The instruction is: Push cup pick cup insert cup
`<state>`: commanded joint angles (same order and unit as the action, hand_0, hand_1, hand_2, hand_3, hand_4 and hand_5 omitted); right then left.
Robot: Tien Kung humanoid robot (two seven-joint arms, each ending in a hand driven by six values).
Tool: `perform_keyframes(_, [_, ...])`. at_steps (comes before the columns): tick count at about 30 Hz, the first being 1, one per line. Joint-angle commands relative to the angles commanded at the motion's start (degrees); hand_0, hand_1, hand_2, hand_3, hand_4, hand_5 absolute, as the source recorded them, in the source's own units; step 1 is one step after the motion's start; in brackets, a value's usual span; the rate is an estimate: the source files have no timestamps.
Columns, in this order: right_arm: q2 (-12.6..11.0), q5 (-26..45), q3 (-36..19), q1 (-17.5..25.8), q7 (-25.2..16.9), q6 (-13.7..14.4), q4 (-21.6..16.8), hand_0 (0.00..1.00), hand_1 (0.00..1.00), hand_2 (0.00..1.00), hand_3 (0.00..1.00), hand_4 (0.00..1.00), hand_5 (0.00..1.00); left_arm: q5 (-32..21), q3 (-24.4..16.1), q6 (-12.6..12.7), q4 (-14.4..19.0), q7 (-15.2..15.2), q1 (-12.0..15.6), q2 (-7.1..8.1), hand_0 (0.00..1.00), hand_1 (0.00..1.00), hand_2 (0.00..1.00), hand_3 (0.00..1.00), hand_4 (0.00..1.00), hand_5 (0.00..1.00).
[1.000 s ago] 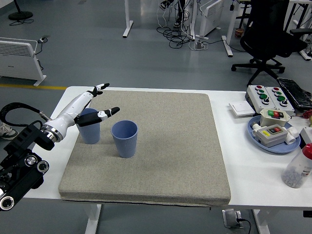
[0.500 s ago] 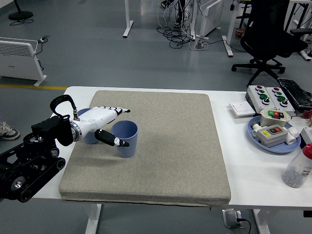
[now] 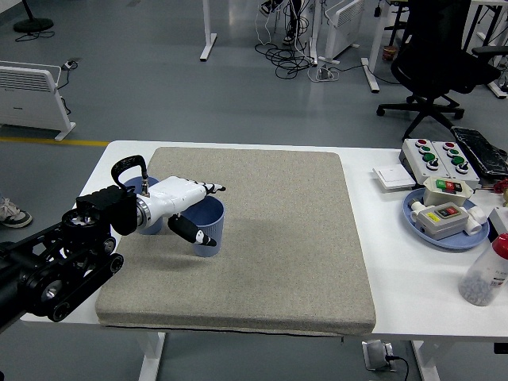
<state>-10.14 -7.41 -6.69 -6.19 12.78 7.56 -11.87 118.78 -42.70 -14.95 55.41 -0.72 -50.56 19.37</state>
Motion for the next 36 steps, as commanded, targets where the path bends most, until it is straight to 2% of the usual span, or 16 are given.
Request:
perform_keyframes(4, [0.01, -0.15, -0.08, -0.03, 0.0, 0.05, 0.0, 0.712, 0.629, 0.723, 0.665, 0.282, 0.589, 0.31, 0.43, -0.2, -1.45, 0.08, -0.84, -0.49, 0.572, 0.761, 0.869, 0.928, 0.875, 0.378])
perform_keyframes(5, [0.01, -0.15, -0.07, -0.03, -0.01, 0.05, -0.01, 0.711, 0.63, 0.723, 0.664, 0.28, 0.588, 0.29, 0.48, -0.23, -1.59, 0.1, -0.93, -0.55, 0.48, 0.712, 0.836, 0.867, 0.867, 0.369])
perform_keyframes(10, [-0.03, -0.23, -0.05, -0.05, -0.03, 0.08, -0.01, 0.711, 0.63, 0.723, 0.664, 0.28, 0.588, -0.02, 0.77, -0.09, -1.74, 0.02, -1.14, -0.73, 0.48, 0.712, 0.836, 0.867, 0.867, 0.369])
perform_keyframes(11, [-0.04, -0.29, -0.08, -0.05, -0.01, 0.09, -0.01, 0.711, 0.629, 0.721, 0.662, 0.279, 0.585, -0.07, 0.8, -0.11, -1.76, 0.0, -1.12, -0.75, 0.352, 0.598, 0.69, 0.675, 0.777, 0.276])
perform_keyframes(16, [-0.08, -0.5, -0.15, -0.07, -0.01, 0.15, 0.0, 0.711, 0.629, 0.721, 0.662, 0.279, 0.585, -0.6, 0.59, -0.2, -1.57, 0.11, -0.83, -0.73, 0.352, 0.598, 0.69, 0.675, 0.777, 0.276])
perform_keyframes(17, [-0.09, -0.5, -0.14, -0.07, -0.02, 0.16, 0.0, 0.711, 0.629, 0.719, 0.66, 0.278, 0.584, -0.75, 0.48, -0.25, -1.48, 0.11, -0.77, -0.7, 0.3, 0.494, 0.531, 0.52, 0.702, 0.227])
perform_keyframes(22, [-0.04, -0.33, -0.07, 0.03, -0.05, 0.22, -0.01, 0.711, 0.629, 0.719, 0.66, 0.278, 0.584, -1.52, -0.49, -1.29, -0.09, 0.39, -0.39, -0.3, 0.3, 0.494, 0.531, 0.52, 0.702, 0.227])
perform_keyframes(23, [-0.04, -0.31, -0.06, 0.05, -0.05, 0.22, -0.01, 0.711, 0.629, 0.717, 0.659, 0.277, 0.584, -1.63, -0.62, -1.44, 0.09, 0.45, -0.35, -0.26, 0.288, 0.441, 0.452, 0.477, 0.708, 0.237])
perform_keyframes(28, [0.04, -0.51, -0.34, 0.17, 0.05, 0.26, 0.01, 0.711, 0.629, 0.717, 0.659, 0.277, 0.584, -4.31, -3.21, -4.6, 4.31, 2.07, -0.04, 1.38, 0.288, 0.441, 0.452, 0.477, 0.708, 0.237])
perform_keyframes(30, [0.06, -0.34, -0.32, 0.24, 0.02, 0.28, 0.01, 0.711, 0.629, 0.717, 0.659, 0.277, 0.583, -5.26, -4.58, -5.85, 6.16, 2.81, 0.02, 2.28, 0.288, 0.429, 0.432, 0.462, 0.673, 0.216])
perform_keyframes(36, [0.08, -0.09, -0.3, 0.45, -0.02, 0.33, 0.02, 0.711, 0.629, 0.716, 0.657, 0.276, 0.583, -6.01, -10.21, -9.34, 11.79, 5.04, -0.45, 6.04, 0.293, 0.429, 0.428, 0.461, 0.657, 0.208])
